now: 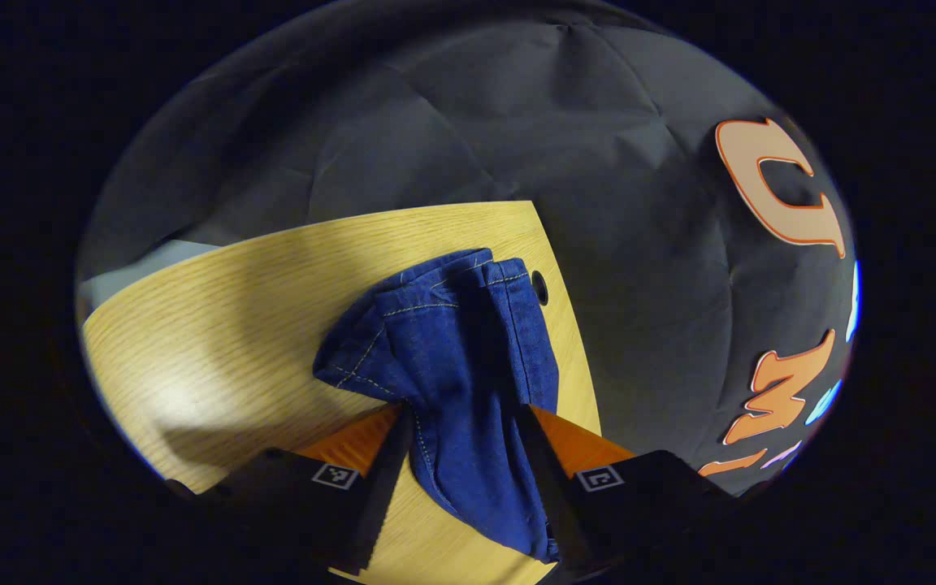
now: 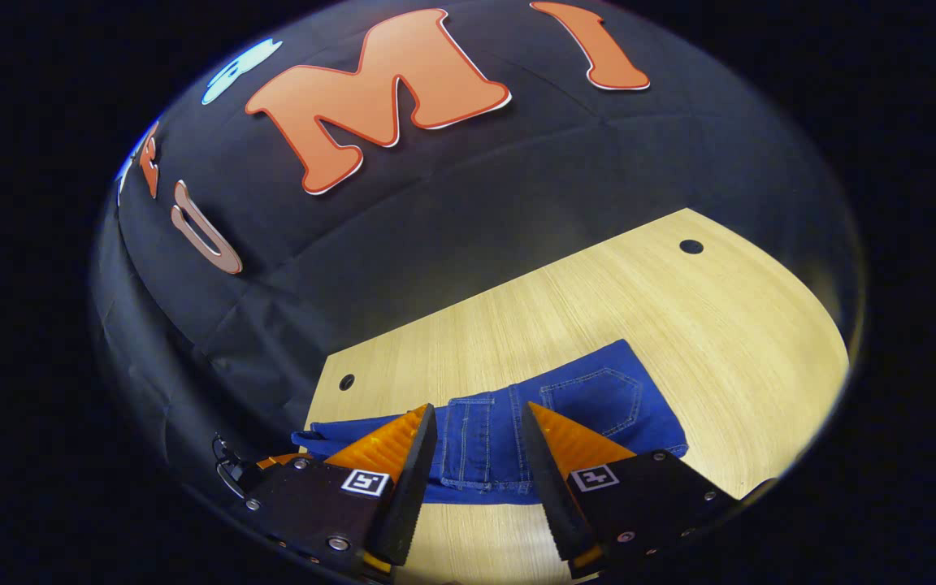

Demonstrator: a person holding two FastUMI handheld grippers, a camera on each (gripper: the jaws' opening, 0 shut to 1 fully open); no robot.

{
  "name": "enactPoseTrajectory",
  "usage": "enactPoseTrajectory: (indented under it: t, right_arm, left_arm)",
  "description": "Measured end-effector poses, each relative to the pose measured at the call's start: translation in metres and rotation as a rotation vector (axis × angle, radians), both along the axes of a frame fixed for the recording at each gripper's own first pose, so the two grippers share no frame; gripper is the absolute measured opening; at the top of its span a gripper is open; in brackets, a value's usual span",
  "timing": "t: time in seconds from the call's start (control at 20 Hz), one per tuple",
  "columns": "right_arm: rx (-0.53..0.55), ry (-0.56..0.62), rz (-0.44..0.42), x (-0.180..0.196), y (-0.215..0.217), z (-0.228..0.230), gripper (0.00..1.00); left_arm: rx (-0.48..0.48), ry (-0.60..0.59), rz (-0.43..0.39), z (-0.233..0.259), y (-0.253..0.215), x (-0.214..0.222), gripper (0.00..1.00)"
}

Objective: Grasp the waist and the cuffs of the jeans and fold them to make the two legs overlap; first hold the waist and fold one-third of the jeans toward the cuffs, then hold the cuffs and fold the remaining one-third in the same direction to finish folding.

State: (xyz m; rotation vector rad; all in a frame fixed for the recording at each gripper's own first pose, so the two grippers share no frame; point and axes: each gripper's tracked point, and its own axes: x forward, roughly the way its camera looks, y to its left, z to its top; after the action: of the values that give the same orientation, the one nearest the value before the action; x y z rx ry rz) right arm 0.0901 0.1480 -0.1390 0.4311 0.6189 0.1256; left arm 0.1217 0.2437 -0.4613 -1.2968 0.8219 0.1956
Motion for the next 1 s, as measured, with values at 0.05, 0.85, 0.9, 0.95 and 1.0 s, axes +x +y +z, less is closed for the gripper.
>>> enactPoseTrajectory:
  t: [0.05, 0.85, 0.9, 0.95, 1.0]
  right_arm:
    - [-0.003, 0.002, -0.008, -0.002, -0.004, 0.001, 0.66]
    - [0.038, -0.021, -0.055, -0.001, -0.047, 0.014, 0.67]
    - [0.049, -0.029, -0.047, 0.003, -0.048, 0.017, 0.67]
    - [0.052, -0.032, -0.043, 0.004, -0.049, 0.019, 0.67]
    - [0.059, -0.042, -0.037, 0.007, -0.05, 0.021, 0.67]
  left_arm:
    - [-0.044, 0.011, 0.014, -0.003, -0.001, 0.003, 0.75]
    - [0.008, -0.084, 0.103, 0.037, 0.001, 0.006, 0.01]
    - [0.012, -0.117, 0.105, 0.051, 0.002, 0.004, 0.01]
    - [0.029, -0.141, 0.107, 0.063, 0.003, 0.002, 0.01]
    - [0.04, -0.169, 0.098, 0.077, 0.001, 0.0, 0.01]
